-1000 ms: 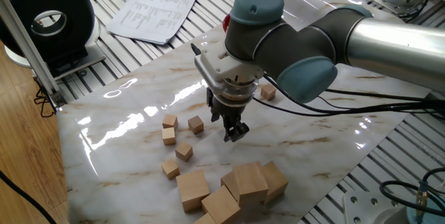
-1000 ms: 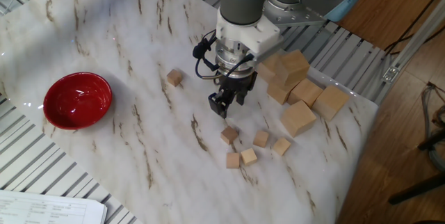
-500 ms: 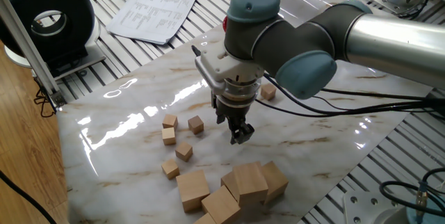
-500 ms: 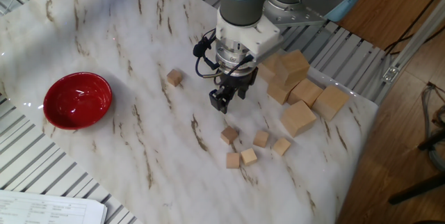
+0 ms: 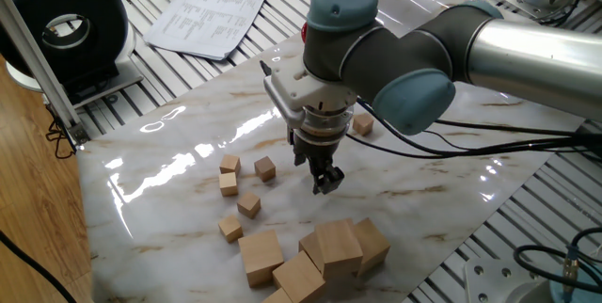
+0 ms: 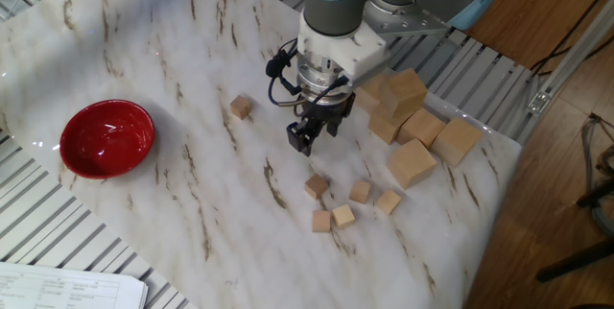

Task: Stack the blocks into a pyramid shape

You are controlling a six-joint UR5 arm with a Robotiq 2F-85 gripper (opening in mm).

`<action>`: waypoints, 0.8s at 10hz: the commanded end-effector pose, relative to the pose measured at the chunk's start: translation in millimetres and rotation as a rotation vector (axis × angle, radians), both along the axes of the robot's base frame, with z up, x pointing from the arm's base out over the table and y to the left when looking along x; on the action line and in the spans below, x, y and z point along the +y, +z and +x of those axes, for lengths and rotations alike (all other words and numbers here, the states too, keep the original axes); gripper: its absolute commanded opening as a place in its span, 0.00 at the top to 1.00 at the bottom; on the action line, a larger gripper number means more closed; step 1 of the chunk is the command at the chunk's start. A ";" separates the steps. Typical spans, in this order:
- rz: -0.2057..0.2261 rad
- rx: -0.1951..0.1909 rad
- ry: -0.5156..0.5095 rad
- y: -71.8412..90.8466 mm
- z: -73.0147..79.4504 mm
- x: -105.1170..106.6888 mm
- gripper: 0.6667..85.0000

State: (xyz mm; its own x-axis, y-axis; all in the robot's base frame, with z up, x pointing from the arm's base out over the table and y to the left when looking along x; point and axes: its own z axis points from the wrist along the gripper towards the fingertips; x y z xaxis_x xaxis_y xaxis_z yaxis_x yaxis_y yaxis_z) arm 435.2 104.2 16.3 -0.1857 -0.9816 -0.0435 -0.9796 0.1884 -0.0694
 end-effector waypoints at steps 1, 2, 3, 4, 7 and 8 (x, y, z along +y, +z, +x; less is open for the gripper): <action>0.018 -0.041 -0.032 2.3 11.6 2.7 0.27; 0.025 -0.041 -0.031 2.4 11.6 4.7 0.26; 0.027 -0.041 -0.036 2.5 11.6 5.1 0.26; 0.027 -0.043 -0.036 2.5 12.0 5.1 0.26; 0.035 -0.030 -0.035 2.7 10.6 6.7 0.26; 0.034 -0.020 -0.026 4.7 14.7 4.3 0.26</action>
